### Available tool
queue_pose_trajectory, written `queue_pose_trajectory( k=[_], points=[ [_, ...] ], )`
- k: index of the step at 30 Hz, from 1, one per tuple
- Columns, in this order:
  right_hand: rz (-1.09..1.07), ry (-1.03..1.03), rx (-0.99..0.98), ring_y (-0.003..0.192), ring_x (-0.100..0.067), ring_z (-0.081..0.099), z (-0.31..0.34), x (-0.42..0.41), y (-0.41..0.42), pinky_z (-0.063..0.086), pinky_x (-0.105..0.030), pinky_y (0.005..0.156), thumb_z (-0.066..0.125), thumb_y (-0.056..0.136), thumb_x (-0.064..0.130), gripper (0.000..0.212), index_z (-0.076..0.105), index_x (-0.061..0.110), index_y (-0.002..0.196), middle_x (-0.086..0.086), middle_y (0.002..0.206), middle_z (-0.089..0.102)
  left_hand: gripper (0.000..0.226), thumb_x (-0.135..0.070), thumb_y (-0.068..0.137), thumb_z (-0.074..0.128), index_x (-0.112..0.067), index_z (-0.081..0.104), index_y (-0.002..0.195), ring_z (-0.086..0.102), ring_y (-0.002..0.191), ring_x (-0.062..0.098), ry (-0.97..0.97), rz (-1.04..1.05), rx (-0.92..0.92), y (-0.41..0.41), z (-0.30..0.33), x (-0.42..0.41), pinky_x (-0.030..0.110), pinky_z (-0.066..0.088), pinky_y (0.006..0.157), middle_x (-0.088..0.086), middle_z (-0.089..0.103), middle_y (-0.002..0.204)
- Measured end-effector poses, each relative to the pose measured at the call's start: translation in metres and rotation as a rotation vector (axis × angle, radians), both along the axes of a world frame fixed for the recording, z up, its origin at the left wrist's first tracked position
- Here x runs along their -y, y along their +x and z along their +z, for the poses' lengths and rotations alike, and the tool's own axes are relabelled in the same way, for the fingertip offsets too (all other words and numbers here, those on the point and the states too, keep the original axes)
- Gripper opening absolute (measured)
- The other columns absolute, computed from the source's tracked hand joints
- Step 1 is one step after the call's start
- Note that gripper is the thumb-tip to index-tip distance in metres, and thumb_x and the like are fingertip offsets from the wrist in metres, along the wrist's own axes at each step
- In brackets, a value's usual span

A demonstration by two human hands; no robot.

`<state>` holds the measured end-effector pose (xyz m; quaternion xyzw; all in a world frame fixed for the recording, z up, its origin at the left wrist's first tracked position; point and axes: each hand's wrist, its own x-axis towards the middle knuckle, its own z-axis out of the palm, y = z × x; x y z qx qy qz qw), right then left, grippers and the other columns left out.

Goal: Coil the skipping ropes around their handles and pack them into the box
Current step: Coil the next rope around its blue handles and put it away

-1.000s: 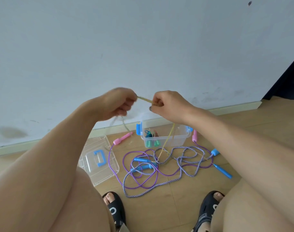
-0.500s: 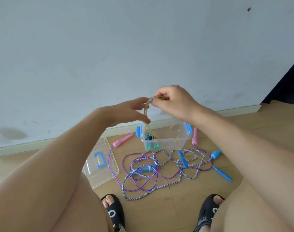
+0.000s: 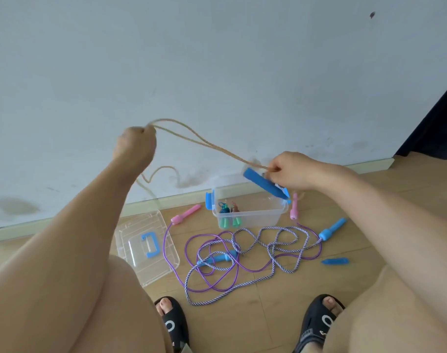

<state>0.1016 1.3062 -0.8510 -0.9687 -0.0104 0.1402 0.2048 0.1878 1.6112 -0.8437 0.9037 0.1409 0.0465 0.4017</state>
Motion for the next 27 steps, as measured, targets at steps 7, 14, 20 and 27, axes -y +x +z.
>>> queue_pose_trajectory(
  k=[7,14,20,27],
  points=[
    [0.094,0.122,0.323,0.063,-0.018,0.051,0.009,-0.036,-0.007,0.04,-0.032,0.058,0.059,0.091,0.034,0.026,0.06,0.017,0.071,0.003,0.065,0.058,0.081,-0.033,0.079,0.079,-0.043,0.032,0.144,0.046,0.131,0.014,0.06,-0.857,-0.488,-0.051,-0.009,0.064,0.04,0.036,0.112,-0.006,0.049,0.143],
    [0.155,0.194,0.344,0.05,-0.01,0.038,0.012,-0.038,-0.009,0.028,-0.024,0.049,0.056,0.097,0.035,0.028,0.061,0.017,0.075,0.007,0.056,0.045,0.021,-0.013,0.099,0.051,-0.008,0.056,0.079,0.058,0.067,0.022,-0.351,-0.922,-0.358,-0.053,0.008,0.072,0.039,0.054,0.092,0.004,0.05,0.065],
    [0.144,0.269,0.246,0.053,-0.014,0.044,0.008,-0.027,-0.006,0.035,-0.03,0.056,0.053,0.097,0.046,0.039,0.067,0.018,0.074,0.0,0.058,0.052,0.034,-0.028,0.103,0.046,-0.002,0.067,0.093,0.027,0.057,0.015,-0.327,-0.864,-0.258,-0.051,0.02,0.055,0.026,0.028,0.058,-0.002,0.034,0.062],
    [0.182,0.324,0.141,0.044,-0.005,0.042,0.009,-0.031,-0.009,0.037,-0.024,0.052,0.051,0.099,0.044,0.039,0.069,0.018,0.078,0.004,0.055,0.058,0.025,-0.026,0.1,0.055,-0.005,0.067,0.094,0.044,0.068,0.019,-0.297,-0.844,-0.24,-0.05,0.018,0.042,0.031,0.04,0.071,0.006,0.054,0.077]
  ],
)
